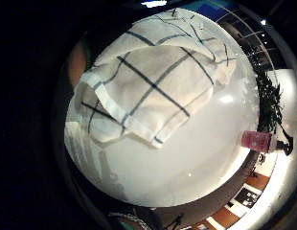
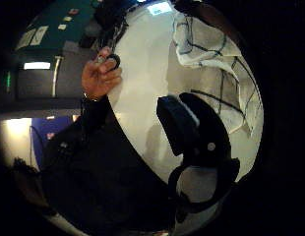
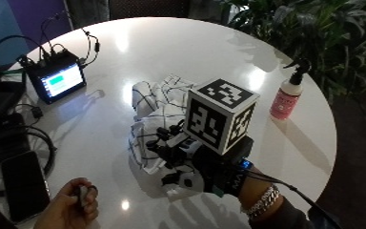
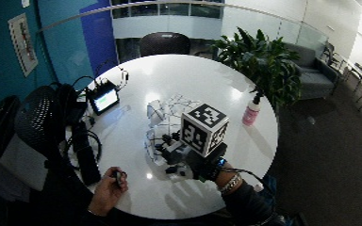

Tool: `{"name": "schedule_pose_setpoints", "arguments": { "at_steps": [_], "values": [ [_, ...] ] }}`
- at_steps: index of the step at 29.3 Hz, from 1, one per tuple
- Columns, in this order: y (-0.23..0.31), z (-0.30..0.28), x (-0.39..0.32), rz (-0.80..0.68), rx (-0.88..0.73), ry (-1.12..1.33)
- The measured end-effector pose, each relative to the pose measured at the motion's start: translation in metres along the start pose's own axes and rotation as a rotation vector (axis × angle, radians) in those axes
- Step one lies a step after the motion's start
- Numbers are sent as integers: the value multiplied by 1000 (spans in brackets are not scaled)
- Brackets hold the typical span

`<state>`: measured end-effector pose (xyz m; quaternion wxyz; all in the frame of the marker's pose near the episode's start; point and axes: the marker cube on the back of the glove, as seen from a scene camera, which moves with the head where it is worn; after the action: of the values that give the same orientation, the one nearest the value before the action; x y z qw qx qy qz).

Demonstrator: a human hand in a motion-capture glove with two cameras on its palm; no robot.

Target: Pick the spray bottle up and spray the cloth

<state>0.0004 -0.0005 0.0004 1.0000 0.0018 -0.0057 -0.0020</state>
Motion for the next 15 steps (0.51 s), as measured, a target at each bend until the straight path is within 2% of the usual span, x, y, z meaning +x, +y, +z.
{"name": "schedule_pose_setpoints", "arguments": {
  "at_steps": [15],
  "values": [
    [-1, -2, 4, 10, 5, -6]
  ]
}}
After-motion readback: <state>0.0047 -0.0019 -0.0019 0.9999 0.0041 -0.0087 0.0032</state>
